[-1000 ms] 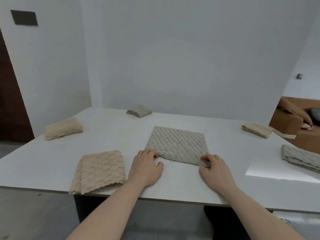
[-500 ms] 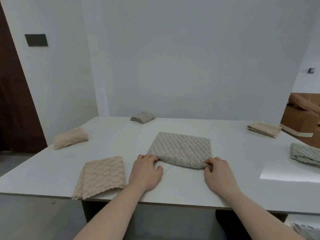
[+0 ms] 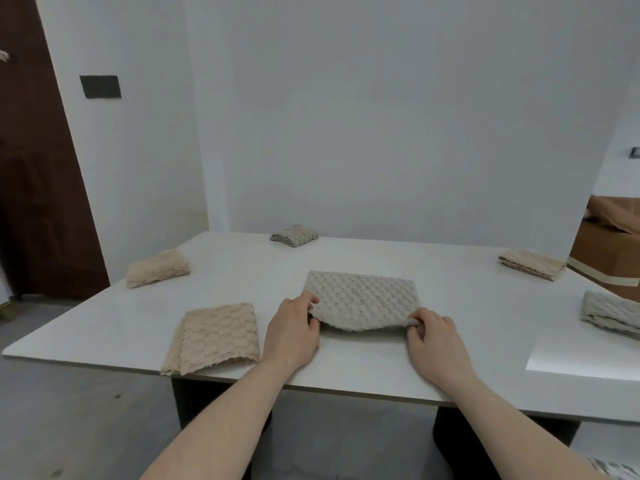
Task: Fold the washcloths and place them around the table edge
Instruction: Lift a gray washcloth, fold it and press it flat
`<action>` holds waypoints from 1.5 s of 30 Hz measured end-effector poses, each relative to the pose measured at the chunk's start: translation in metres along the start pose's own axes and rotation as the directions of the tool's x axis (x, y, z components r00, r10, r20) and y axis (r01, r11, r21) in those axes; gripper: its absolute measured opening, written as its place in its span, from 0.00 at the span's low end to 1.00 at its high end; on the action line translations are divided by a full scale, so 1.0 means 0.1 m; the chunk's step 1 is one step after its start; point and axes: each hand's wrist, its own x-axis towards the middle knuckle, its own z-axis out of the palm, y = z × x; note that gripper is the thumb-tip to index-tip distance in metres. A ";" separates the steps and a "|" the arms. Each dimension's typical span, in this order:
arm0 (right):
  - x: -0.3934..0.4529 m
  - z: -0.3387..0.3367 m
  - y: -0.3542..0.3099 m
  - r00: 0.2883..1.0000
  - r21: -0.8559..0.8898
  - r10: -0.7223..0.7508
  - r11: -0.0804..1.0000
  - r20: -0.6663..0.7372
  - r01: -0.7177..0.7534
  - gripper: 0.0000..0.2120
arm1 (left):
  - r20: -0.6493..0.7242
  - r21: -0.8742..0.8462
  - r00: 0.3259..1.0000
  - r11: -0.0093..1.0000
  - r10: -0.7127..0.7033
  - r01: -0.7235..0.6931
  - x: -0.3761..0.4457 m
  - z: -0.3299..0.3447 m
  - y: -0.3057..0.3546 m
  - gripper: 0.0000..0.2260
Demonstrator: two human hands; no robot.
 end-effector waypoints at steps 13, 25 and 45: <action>-0.09 -0.07 0.01 0.992 0.069 0.126 0.990 0.006 -0.126 0.12 | 0.036 0.045 0.998 0.997 0.054 -0.055 -0.08 -0.02 0.02 0.06; -0.39 -0.20 -0.16 0.995 0.049 0.058 0.997 0.076 -0.062 0.08 | 0.091 0.067 0.996 0.998 0.006 -0.012 -0.47 -0.18 0.11 0.06; -0.01 -1.93 -1.10 0.976 0.123 -0.147 0.978 -0.161 0.168 0.06 | -0.053 0.117 0.935 0.932 0.350 -0.343 0.11 -2.18 1.07 0.04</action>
